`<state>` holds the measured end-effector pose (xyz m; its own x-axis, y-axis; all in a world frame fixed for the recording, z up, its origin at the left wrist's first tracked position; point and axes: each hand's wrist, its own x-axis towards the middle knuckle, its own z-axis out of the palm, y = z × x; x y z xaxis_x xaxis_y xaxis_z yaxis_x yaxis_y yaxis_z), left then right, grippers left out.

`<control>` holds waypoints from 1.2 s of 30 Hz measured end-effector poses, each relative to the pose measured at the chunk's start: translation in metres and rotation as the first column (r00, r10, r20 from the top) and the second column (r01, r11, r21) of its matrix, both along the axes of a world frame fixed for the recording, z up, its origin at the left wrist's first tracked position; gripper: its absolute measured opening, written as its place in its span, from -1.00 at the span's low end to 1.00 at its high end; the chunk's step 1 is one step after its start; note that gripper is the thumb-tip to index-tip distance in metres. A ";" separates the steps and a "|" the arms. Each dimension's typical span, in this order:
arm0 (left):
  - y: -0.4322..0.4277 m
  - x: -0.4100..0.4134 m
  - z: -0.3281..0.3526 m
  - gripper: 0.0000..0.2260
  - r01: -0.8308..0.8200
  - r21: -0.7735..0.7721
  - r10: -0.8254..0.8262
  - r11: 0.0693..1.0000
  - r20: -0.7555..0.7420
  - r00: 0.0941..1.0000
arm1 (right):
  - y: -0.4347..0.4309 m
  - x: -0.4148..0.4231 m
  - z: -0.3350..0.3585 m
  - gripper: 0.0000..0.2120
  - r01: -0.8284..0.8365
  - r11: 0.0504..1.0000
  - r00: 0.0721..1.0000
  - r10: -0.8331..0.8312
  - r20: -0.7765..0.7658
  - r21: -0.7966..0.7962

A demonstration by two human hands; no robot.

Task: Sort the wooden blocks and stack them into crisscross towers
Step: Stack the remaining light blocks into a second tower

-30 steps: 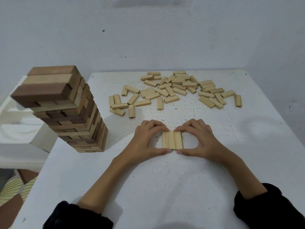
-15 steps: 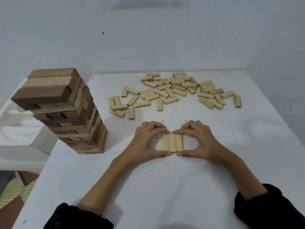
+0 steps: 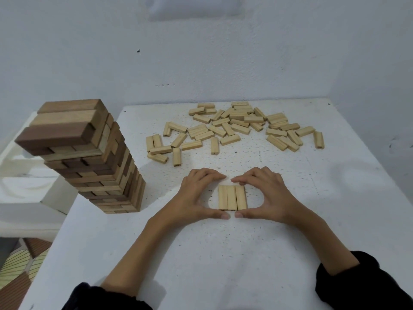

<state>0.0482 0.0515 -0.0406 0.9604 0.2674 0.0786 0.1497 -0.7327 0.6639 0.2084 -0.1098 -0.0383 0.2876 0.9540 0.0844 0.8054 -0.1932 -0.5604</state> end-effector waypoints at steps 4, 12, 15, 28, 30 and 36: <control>0.001 -0.001 0.006 -0.39 -0.016 -0.060 0.019 0.998 0.049 0.999 | -0.001 0.002 0.000 -0.27 0.008 1.000 1.000 -0.008 0.001 -0.008; -0.008 0.004 0.004 -0.53 -0.038 -0.044 0.041 0.998 0.074 0.996 | -0.002 -0.001 -0.001 -0.32 0.024 0.999 1.000 -0.024 0.009 0.030; -0.013 0.008 0.006 -0.52 -0.033 -0.067 0.039 0.997 0.082 0.996 | -0.004 0.000 -0.001 -0.31 0.021 1.000 1.000 -0.021 0.001 0.021; -0.088 0.110 0.006 -0.49 0.060 0.105 -0.069 0.993 0.087 0.994 | -0.092 0.079 0.009 -0.48 0.195 0.979 0.978 -0.199 -0.057 -0.061; -0.098 0.125 0.007 -0.51 0.071 0.104 -0.081 0.992 0.089 0.993 | -0.105 0.089 0.009 -0.48 0.233 0.972 0.970 -0.234 -0.072 -0.023; -0.117 0.154 0.007 -0.53 0.072 0.083 -0.082 0.994 0.120 0.989 | -0.127 0.110 0.009 -0.48 0.304 0.952 0.949 -0.300 -0.092 0.032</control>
<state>0.2018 -0.0653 -0.0337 0.9596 0.1812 0.2152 0.0115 -0.7895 0.6136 0.3180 -0.2367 -0.0293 0.5696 0.8173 0.0877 0.6621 -0.3929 -0.6382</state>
